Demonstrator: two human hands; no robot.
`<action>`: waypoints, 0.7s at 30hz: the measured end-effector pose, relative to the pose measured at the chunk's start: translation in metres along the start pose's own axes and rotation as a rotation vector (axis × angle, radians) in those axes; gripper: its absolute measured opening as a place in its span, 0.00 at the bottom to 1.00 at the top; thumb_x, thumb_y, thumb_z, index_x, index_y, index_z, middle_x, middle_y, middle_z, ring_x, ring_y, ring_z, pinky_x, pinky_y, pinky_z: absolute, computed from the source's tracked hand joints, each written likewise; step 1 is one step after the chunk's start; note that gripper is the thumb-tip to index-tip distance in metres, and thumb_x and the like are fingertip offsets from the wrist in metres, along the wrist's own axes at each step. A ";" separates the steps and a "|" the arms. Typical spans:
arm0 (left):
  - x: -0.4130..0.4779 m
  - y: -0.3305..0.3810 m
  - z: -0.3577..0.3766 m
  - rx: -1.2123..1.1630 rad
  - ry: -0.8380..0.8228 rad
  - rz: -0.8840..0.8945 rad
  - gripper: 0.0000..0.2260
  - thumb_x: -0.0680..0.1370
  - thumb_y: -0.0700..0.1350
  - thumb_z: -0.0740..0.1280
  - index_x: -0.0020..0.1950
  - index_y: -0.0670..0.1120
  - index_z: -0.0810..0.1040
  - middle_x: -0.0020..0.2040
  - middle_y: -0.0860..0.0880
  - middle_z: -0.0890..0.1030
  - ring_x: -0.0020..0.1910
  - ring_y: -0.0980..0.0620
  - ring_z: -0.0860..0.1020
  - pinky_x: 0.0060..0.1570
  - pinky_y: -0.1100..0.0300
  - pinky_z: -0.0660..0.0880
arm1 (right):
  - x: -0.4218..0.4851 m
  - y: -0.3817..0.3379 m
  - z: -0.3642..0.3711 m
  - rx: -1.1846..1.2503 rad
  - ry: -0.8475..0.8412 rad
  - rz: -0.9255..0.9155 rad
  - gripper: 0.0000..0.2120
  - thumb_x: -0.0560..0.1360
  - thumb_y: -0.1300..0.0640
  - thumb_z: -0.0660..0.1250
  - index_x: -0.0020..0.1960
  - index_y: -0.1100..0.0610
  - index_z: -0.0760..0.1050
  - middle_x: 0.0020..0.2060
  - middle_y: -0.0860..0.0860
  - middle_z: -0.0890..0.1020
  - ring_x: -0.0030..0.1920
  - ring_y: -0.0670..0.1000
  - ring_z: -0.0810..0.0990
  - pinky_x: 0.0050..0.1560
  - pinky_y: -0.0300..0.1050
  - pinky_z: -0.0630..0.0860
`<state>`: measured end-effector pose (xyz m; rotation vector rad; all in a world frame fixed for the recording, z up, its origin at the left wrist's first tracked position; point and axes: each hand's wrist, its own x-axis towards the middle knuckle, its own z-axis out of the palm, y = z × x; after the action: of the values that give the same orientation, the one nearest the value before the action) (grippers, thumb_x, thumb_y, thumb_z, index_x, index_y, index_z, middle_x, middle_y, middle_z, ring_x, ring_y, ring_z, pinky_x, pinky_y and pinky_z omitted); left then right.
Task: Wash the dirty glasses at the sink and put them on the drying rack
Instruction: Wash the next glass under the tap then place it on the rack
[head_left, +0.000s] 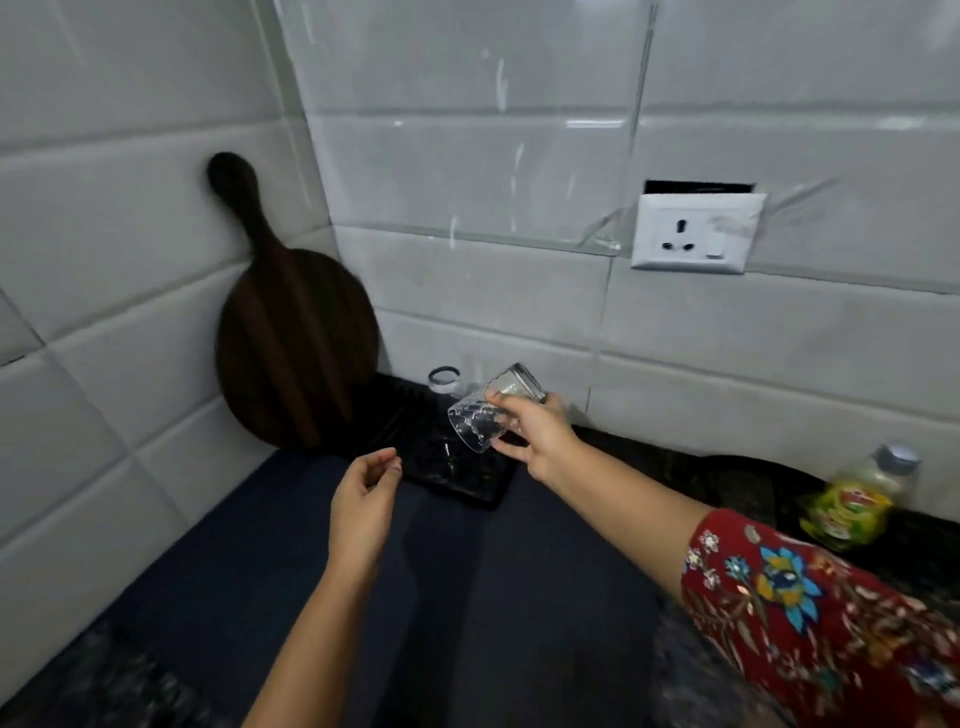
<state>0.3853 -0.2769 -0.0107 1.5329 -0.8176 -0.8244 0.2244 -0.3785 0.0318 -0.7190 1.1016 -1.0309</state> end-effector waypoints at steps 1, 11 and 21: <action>0.005 -0.006 -0.004 -0.010 0.017 -0.012 0.08 0.80 0.42 0.64 0.57 0.49 0.77 0.56 0.50 0.80 0.58 0.52 0.77 0.56 0.61 0.71 | 0.009 0.007 0.010 -0.041 0.009 -0.036 0.25 0.68 0.60 0.75 0.57 0.54 0.65 0.55 0.52 0.78 0.52 0.51 0.79 0.51 0.53 0.79; 0.027 -0.046 -0.017 0.010 0.069 -0.072 0.08 0.80 0.42 0.63 0.58 0.50 0.76 0.54 0.54 0.79 0.54 0.58 0.77 0.54 0.63 0.70 | 0.080 0.071 0.063 -0.478 0.002 -0.372 0.28 0.63 0.64 0.78 0.55 0.52 0.66 0.49 0.49 0.76 0.52 0.52 0.77 0.56 0.44 0.75; 0.028 -0.055 -0.018 0.035 0.098 -0.066 0.12 0.80 0.42 0.63 0.63 0.49 0.75 0.57 0.55 0.77 0.55 0.59 0.75 0.55 0.64 0.69 | 0.097 0.095 0.071 -0.688 -0.007 -0.401 0.33 0.63 0.60 0.79 0.64 0.55 0.68 0.57 0.52 0.79 0.58 0.53 0.78 0.61 0.50 0.74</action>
<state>0.4184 -0.2860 -0.0654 1.6251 -0.7169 -0.7801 0.3301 -0.4342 -0.0643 -1.5409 1.3500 -0.9703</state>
